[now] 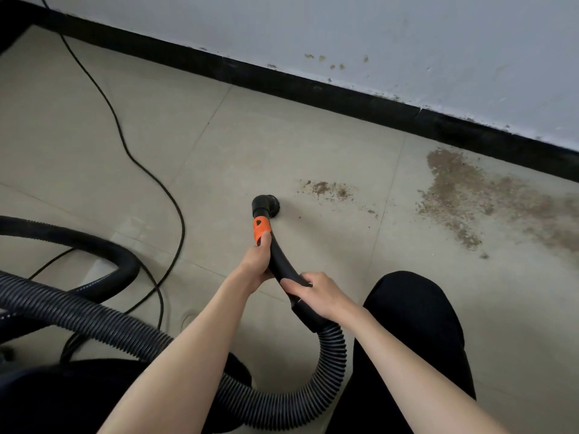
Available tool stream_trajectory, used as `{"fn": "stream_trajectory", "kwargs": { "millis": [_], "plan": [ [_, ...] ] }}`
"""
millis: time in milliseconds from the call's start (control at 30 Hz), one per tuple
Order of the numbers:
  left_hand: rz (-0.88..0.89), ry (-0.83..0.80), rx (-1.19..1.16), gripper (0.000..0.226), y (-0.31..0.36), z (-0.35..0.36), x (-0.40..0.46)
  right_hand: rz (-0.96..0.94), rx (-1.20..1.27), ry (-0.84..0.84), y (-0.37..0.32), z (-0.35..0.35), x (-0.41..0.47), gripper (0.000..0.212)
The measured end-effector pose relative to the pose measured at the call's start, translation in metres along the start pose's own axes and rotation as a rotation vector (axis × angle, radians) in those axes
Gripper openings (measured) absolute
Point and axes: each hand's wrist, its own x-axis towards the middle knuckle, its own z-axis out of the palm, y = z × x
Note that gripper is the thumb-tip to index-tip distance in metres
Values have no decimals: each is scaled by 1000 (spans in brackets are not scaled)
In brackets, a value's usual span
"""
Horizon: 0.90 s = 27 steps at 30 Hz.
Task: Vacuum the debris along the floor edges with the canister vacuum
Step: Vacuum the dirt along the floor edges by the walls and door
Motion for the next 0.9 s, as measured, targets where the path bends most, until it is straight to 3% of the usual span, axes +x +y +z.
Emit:
{"fn": "stream_trajectory", "kwargs": {
  "millis": [267, 600, 900],
  "plan": [
    [-8, -22, 95, 54, -5, 24, 5, 17, -12, 106, 9, -8, -15, 40],
    [5, 119, 120, 58, -14, 5, -3, 32, 56, -15, 2, -1, -20, 40],
    [17, 240, -89, 58, 18, -24, 20, -52, -231, -82, -41, -4, 35, 49]
  ]
}}
